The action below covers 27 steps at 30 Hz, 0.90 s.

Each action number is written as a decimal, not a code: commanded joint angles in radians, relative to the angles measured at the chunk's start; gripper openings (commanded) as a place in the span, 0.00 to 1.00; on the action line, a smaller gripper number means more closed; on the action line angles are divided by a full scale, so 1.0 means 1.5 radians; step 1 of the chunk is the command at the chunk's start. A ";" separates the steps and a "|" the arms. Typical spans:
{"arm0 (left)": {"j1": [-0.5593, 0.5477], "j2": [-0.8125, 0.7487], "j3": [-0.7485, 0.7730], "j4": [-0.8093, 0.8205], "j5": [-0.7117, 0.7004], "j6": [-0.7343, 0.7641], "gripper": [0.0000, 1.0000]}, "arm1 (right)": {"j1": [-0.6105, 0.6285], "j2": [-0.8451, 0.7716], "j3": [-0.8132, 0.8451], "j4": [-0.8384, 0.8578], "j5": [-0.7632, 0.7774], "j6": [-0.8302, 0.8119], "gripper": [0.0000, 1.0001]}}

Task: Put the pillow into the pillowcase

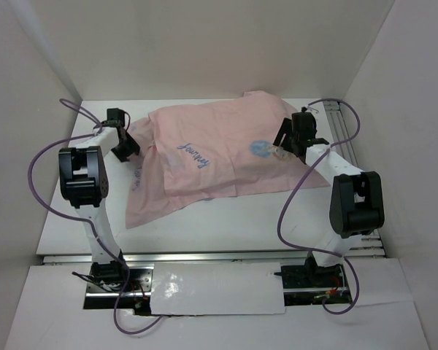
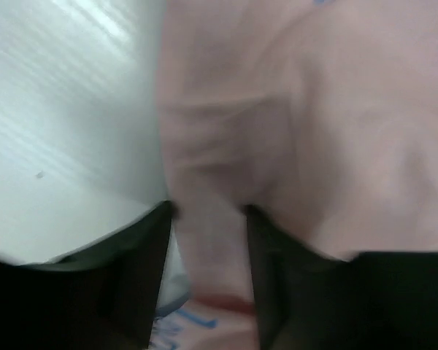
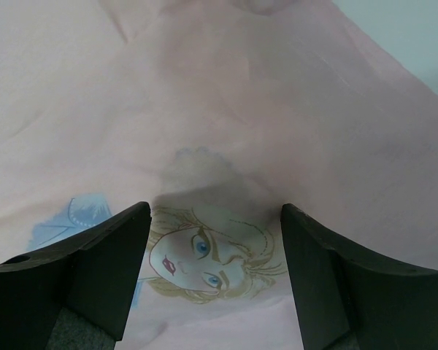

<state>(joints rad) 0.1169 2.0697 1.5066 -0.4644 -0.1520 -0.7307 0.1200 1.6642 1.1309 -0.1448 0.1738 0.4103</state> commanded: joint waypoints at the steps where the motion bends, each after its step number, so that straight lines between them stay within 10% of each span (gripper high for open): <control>1: -0.031 0.068 0.040 0.006 -0.018 0.020 0.40 | 0.001 -0.023 0.003 -0.015 0.036 -0.005 0.79; 2: -0.031 0.080 0.053 -0.005 -0.032 0.020 0.00 | 0.001 -0.023 0.003 -0.015 0.043 -0.005 0.79; 14: 0.089 0.228 0.429 -0.182 -0.141 -0.008 0.00 | -0.022 -0.016 0.009 -0.028 0.069 -0.005 0.79; 18: 0.133 0.234 0.461 -0.166 -0.030 0.035 0.00 | -0.034 -0.010 0.015 -0.028 0.069 -0.005 0.79; 19: 0.133 0.225 0.461 -0.150 -0.014 0.044 0.05 | -0.041 -0.010 0.015 -0.028 0.069 -0.005 0.80; 23: 0.133 0.201 0.456 -0.142 0.028 0.097 0.99 | -0.056 -0.010 0.028 -0.056 0.065 0.004 0.85; 27: 0.133 0.107 0.347 -0.156 0.005 0.096 1.00 | -0.079 -0.049 -0.013 -0.048 0.031 0.039 0.94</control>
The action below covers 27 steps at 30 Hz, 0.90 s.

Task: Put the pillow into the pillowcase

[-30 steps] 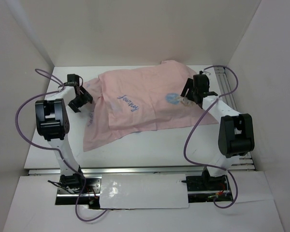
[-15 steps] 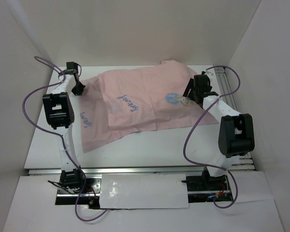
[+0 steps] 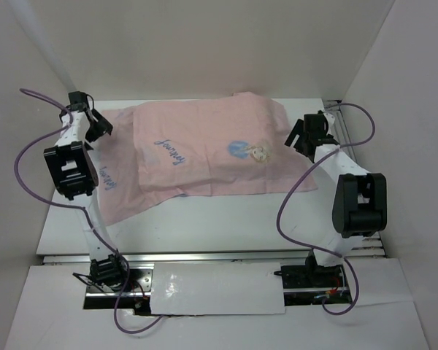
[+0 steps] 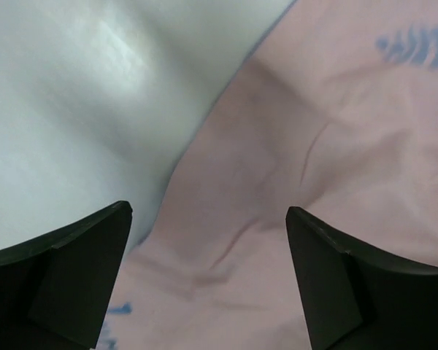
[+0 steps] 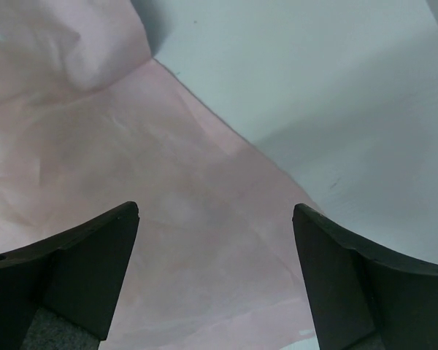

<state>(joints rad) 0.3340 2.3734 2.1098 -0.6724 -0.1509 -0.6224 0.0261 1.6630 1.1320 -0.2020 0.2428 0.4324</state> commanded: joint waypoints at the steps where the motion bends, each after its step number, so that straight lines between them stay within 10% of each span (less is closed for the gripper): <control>1: -0.006 -0.160 -0.094 -0.023 -0.008 0.023 1.00 | -0.016 -0.069 -0.026 -0.010 -0.015 0.032 0.94; 13: 0.016 -0.619 -0.744 -0.042 -0.005 -0.188 1.00 | -0.068 -0.206 -0.202 0.035 0.000 0.146 1.00; 27: 0.038 -0.828 -1.022 0.110 0.007 -0.244 0.94 | -0.068 -0.261 -0.274 0.080 0.000 0.190 1.00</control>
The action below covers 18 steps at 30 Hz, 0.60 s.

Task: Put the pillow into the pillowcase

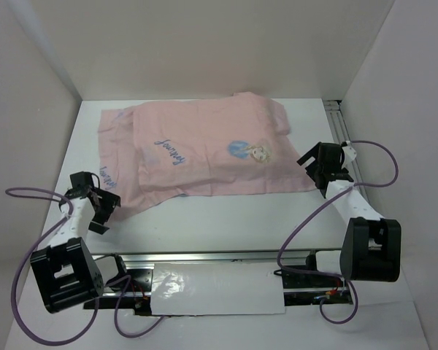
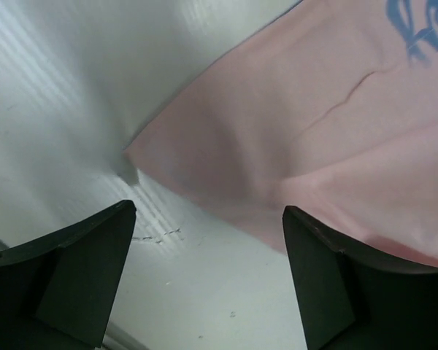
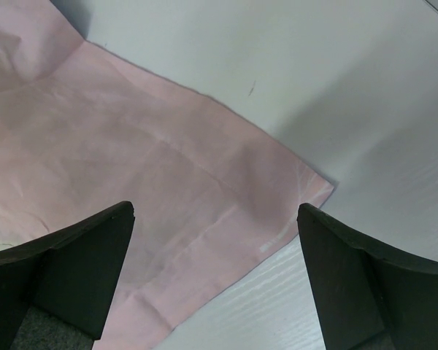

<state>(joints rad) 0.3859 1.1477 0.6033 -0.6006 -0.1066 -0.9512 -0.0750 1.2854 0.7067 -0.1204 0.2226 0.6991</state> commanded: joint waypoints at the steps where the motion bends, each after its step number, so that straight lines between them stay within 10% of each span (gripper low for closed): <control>1: 0.010 -0.010 -0.018 0.086 -0.023 -0.024 0.94 | 0.000 -0.003 0.010 0.026 0.013 0.013 1.00; 8: 0.023 0.076 -0.025 0.177 0.005 -0.015 0.88 | -0.006 -0.018 0.003 0.004 0.042 0.013 1.00; 14: 0.029 0.145 -0.031 0.232 0.051 -0.009 0.62 | -0.012 0.001 -0.012 -0.003 0.017 0.020 1.00; 17: 0.029 0.162 -0.018 0.232 0.065 -0.003 0.00 | -0.019 0.031 -0.006 -0.020 0.011 0.020 1.00; 18: 0.029 0.162 -0.012 0.232 0.059 -0.003 0.00 | -0.019 0.038 0.000 -0.029 0.011 0.020 1.00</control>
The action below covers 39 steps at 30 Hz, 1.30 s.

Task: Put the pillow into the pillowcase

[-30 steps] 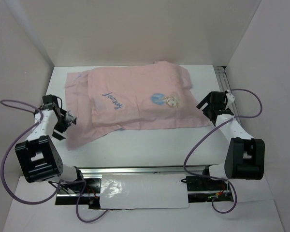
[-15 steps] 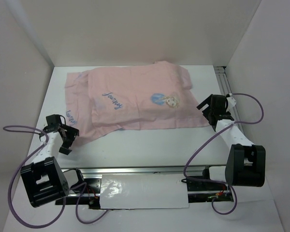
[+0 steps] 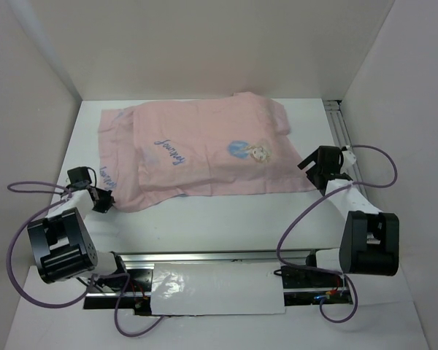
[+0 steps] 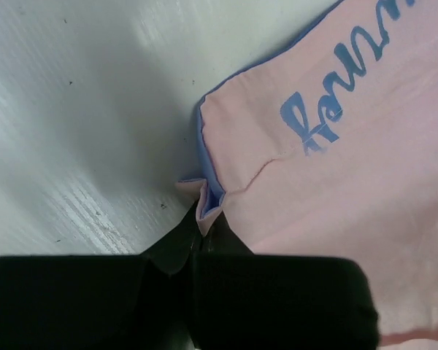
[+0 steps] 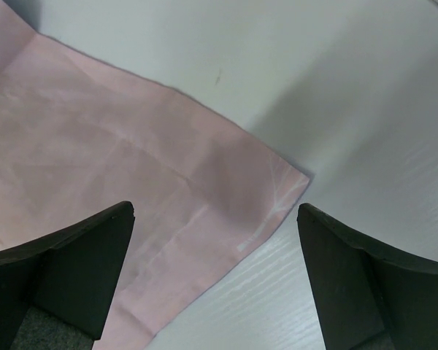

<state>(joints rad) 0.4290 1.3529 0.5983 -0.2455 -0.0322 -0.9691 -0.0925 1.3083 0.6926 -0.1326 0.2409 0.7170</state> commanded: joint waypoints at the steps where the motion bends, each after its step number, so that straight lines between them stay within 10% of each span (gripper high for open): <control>1: 0.000 0.026 -0.008 -0.005 0.009 0.015 0.00 | -0.007 0.029 0.010 -0.021 -0.001 0.008 1.00; 16: 0.000 -0.180 -0.036 -0.015 -0.010 0.050 0.00 | -0.013 0.144 -0.036 0.062 -0.076 0.040 1.00; 28: 0.000 -0.199 -0.030 -0.016 -0.010 0.056 0.00 | -0.006 0.235 -0.027 0.220 -0.132 0.047 0.79; 32: 0.000 -0.213 -0.030 -0.022 -0.017 0.062 0.00 | 0.014 0.261 -0.020 0.263 -0.156 0.047 0.66; 36: 0.000 -0.213 -0.024 -0.022 -0.017 0.069 0.00 | 0.027 0.261 -0.014 0.295 -0.165 0.018 0.34; 37: 0.000 -0.213 -0.024 -0.022 -0.017 0.078 0.00 | 0.027 0.255 -0.014 0.301 -0.165 0.011 0.05; 39: 0.000 -0.219 -0.016 -0.022 -0.011 0.094 0.00 | 0.027 0.237 -0.014 0.309 -0.165 -0.005 0.00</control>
<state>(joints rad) 0.4286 1.0489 0.5323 -0.2859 -0.0284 -0.8822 -0.0601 1.6760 0.6765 0.3153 0.0067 0.7551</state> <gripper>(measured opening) 0.037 0.029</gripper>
